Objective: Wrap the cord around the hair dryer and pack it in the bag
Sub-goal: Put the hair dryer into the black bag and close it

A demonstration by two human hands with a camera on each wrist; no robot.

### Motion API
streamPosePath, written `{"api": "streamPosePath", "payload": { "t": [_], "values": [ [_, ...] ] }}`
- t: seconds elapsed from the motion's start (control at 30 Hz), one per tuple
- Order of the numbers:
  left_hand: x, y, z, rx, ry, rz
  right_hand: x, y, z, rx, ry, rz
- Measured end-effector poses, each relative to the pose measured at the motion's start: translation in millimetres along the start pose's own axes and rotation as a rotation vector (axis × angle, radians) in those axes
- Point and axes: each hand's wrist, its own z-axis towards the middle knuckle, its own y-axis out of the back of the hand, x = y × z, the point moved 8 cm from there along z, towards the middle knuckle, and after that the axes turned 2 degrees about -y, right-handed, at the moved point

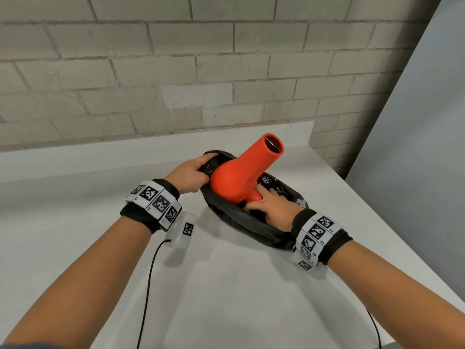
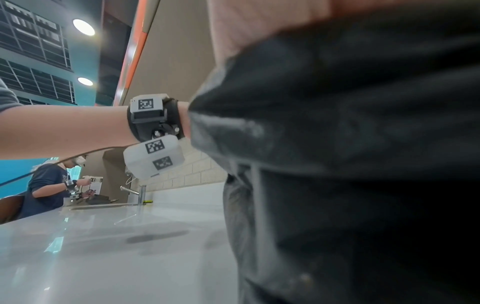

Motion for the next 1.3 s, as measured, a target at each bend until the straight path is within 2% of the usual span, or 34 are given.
{"api": "streamPosePath", "payload": {
  "t": [0.1, 0.27, 0.37, 0.5, 0.57, 0.63, 0.7, 0.87, 1.07, 1.17, 1.3],
  "values": [
    [-12, -2, -3, -0.003, -0.034, -0.070, -1, -5, 6, 0.034, -0.009, -0.038],
    [-24, 2, -8, -0.085, -0.075, -0.165, -9, -4, 6, 0.022, -0.015, -0.034],
    [-23, 2, -6, -0.130, -0.055, -0.200, -11, -7, 5, 0.017, -0.018, -0.042],
    [-20, 4, -4, -0.201, -0.076, -0.171, -6, -5, 1, -0.063, 0.042, 0.083],
    [-17, 7, -2, -0.221, -0.079, -0.081, -3, 0, -3, -0.167, 0.118, 0.168],
    [-12, 5, 0, -0.182, -0.053, 0.007, 3, 7, -9, -0.258, 0.215, 0.211],
    [-11, 4, 0, -0.149, -0.032, 0.053, 3, 11, -12, -0.285, 0.235, 0.242],
    [-30, 3, -5, -0.144, -0.100, -0.043, 1, 4, -8, -0.229, 0.266, 0.169],
    [-53, -3, -20, -0.126, -0.222, -0.090, -11, 10, -4, -0.209, 0.114, 0.100],
    [-68, 3, -27, -0.163, -0.274, -0.182, -28, 3, 3, -0.102, 0.030, 0.007],
    [-76, 0, -32, -0.108, -0.278, -0.154, -35, -6, 7, -0.037, 0.012, 0.014]
  ]
}}
